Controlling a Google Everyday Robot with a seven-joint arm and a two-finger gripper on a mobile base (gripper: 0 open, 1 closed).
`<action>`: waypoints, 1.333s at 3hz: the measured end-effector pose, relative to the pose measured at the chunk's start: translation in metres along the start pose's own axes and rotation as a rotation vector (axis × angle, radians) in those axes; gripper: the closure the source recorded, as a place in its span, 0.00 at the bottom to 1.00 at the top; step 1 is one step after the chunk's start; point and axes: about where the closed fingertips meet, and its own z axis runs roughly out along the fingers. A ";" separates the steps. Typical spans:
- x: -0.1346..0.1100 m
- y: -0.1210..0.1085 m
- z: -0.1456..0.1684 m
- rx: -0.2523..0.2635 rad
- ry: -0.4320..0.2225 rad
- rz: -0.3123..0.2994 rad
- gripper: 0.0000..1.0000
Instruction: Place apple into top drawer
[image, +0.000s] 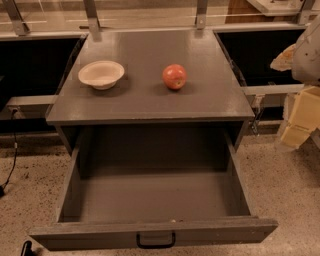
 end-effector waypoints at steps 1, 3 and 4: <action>0.000 0.000 0.000 0.000 0.000 0.000 0.00; -0.062 -0.062 0.032 0.031 -0.084 -0.126 0.00; -0.108 -0.093 0.065 0.002 -0.169 -0.181 0.00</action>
Offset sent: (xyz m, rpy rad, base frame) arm 0.0842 0.0366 0.0008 -0.0041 -0.0748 0.1157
